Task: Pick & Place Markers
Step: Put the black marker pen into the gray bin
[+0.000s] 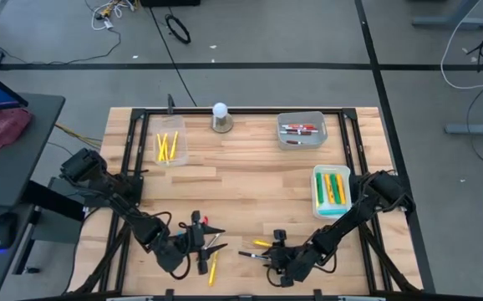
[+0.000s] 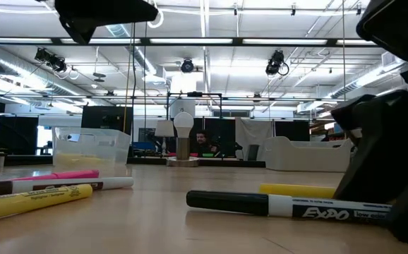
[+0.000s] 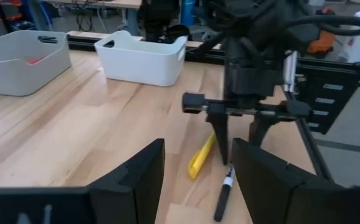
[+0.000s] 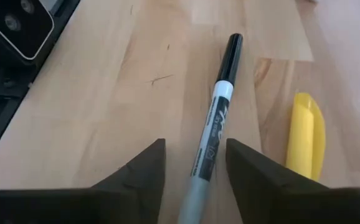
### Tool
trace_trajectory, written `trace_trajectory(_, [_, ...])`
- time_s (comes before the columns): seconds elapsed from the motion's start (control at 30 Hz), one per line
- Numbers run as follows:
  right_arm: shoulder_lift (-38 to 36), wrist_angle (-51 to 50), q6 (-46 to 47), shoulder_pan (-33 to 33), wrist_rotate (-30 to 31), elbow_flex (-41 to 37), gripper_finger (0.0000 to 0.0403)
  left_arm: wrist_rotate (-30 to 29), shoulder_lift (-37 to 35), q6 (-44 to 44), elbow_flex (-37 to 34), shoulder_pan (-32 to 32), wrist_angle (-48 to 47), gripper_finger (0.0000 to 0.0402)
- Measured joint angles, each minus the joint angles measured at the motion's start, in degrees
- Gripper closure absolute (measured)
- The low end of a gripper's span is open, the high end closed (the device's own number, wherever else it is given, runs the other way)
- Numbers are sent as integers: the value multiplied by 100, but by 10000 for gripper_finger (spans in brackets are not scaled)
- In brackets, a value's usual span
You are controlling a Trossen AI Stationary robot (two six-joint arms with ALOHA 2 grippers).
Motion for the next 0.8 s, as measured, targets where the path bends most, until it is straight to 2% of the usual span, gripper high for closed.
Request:
trace_trajectory(0.13, [15,-288,80,-7,18,22,271,-8,0,1,0,43,-5,209])
trace_trajectory(0.4, [25,-434,94,-11,43,10,384,-6,0,5,0,51,-17,209])
trace_trajectory(0.6, [-222,-214,211,-21,13,-37,372,-4,0,6,0,45,-21,209])
trace_trajectory(0.8, [-1211,-452,164,-4,550,-31,385,-2,0,31,0,22,-34,209])
